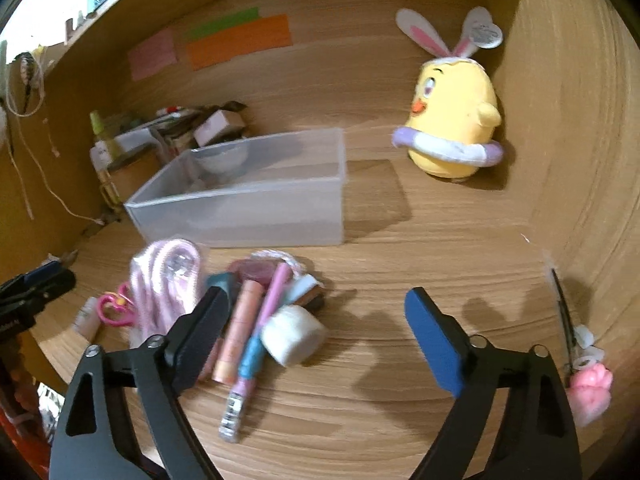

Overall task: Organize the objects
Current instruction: 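Grasp the white pill bottle with the left tool while the right tool grasps the tape roll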

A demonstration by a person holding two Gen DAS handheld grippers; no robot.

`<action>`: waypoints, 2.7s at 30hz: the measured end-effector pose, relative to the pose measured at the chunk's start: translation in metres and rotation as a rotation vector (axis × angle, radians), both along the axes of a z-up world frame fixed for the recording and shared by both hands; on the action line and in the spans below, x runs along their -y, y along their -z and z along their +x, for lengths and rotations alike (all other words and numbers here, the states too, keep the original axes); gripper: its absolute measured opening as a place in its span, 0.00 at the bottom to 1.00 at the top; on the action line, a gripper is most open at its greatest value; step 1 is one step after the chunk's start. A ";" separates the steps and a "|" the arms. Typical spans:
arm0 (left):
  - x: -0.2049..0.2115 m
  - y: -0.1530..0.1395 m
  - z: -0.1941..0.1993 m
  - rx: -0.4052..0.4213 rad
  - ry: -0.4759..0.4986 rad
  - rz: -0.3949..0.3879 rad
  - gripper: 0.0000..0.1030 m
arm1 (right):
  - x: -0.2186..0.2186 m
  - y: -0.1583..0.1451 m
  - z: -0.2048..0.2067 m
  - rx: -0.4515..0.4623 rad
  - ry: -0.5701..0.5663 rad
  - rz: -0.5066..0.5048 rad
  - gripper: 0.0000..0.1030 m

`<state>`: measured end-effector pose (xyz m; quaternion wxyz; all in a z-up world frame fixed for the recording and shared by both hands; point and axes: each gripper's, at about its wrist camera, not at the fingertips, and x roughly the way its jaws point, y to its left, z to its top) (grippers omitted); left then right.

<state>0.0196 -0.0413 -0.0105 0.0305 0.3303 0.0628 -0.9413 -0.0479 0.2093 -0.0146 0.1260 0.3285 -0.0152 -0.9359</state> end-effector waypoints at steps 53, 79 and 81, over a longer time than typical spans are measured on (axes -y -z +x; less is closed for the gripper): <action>-0.002 -0.062 -0.118 -0.074 0.106 0.025 0.28 | 0.035 -0.074 -0.075 -0.153 -0.084 -0.012 0.37; -0.018 -0.018 -0.200 0.139 0.221 0.057 0.30 | 0.085 0.000 -0.161 0.138 -0.168 0.135 0.37; -0.019 -0.021 -0.196 0.132 0.219 0.053 0.40 | 0.086 -0.001 -0.159 0.141 -0.173 0.134 0.38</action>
